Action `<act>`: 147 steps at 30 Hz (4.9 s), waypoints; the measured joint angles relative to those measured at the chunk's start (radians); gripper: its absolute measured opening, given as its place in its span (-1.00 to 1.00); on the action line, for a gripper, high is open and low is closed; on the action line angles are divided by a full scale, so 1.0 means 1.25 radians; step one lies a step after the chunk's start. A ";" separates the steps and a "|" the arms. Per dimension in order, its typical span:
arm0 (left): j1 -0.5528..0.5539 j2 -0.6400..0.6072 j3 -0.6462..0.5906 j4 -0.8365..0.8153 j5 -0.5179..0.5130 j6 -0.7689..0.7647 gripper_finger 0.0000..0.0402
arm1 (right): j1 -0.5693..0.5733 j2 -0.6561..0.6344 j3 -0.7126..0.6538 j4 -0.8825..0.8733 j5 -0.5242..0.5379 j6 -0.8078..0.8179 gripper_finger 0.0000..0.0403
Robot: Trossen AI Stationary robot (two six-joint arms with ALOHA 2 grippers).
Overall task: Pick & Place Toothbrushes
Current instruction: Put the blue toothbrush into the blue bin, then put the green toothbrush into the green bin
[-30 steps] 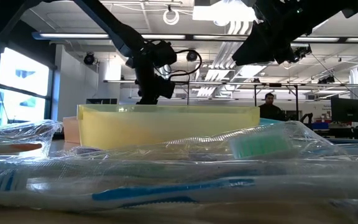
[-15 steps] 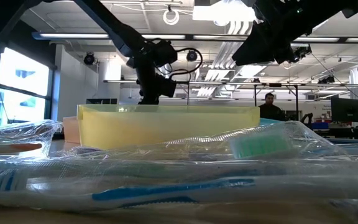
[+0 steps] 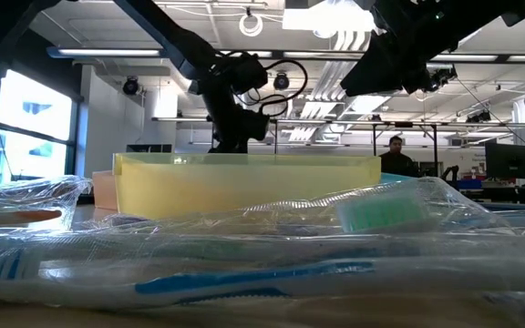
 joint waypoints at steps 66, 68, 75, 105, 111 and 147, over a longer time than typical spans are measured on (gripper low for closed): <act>0.022 -0.146 -0.050 0.074 0.594 -0.502 -1.00 | 0.000 0.000 0.000 -0.025 0.000 0.000 -0.34; 0.022 -0.156 -0.076 0.094 0.601 -0.513 -1.00 | 0.000 0.000 0.000 -0.029 0.000 0.000 -0.34; 0.016 -0.277 -0.222 0.192 0.597 -0.545 -1.00 | 0.000 0.000 0.000 -0.035 0.002 -0.005 -0.34; 0.017 -1.100 -0.785 0.288 0.508 -0.668 -1.00 | -0.013 0.000 0.000 -0.032 0.003 -0.021 -0.34; 0.017 -1.170 -0.818 0.253 0.512 -0.700 -1.00 | -0.013 0.000 0.000 -0.028 0.003 -0.021 -0.34; 0.017 -1.180 -0.820 0.173 0.512 -0.736 -1.00 | 0.041 0.000 0.054 -0.048 -0.039 -0.005 -0.34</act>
